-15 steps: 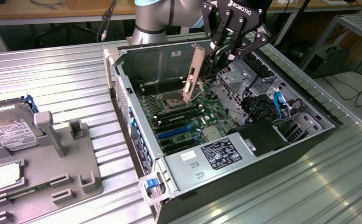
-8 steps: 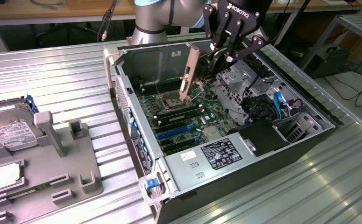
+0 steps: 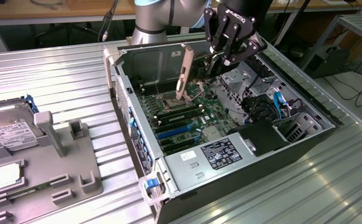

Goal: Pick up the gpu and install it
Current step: 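Insert the gpu into the slot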

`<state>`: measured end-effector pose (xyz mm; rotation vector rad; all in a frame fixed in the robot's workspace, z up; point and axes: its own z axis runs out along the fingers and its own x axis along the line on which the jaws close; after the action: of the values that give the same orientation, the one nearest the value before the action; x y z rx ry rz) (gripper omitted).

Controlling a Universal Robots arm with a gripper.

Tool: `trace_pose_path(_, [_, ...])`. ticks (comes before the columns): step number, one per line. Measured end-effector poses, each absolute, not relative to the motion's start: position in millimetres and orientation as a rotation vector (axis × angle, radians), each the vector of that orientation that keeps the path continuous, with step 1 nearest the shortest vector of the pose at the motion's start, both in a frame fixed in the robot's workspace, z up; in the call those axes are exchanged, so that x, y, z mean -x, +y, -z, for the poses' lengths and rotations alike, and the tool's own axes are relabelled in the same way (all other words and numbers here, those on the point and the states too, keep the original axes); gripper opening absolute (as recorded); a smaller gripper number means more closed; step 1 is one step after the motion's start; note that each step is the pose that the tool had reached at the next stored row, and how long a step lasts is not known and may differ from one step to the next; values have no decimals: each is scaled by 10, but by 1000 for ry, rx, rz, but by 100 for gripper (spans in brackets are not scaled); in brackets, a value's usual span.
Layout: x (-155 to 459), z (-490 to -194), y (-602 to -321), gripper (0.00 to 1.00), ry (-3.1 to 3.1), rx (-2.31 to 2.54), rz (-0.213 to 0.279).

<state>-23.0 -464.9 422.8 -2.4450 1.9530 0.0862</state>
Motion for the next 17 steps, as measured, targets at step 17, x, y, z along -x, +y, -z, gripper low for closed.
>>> trace_pose_path(17, [279, -3930, -4601, 28, 2152, 2284, -96])
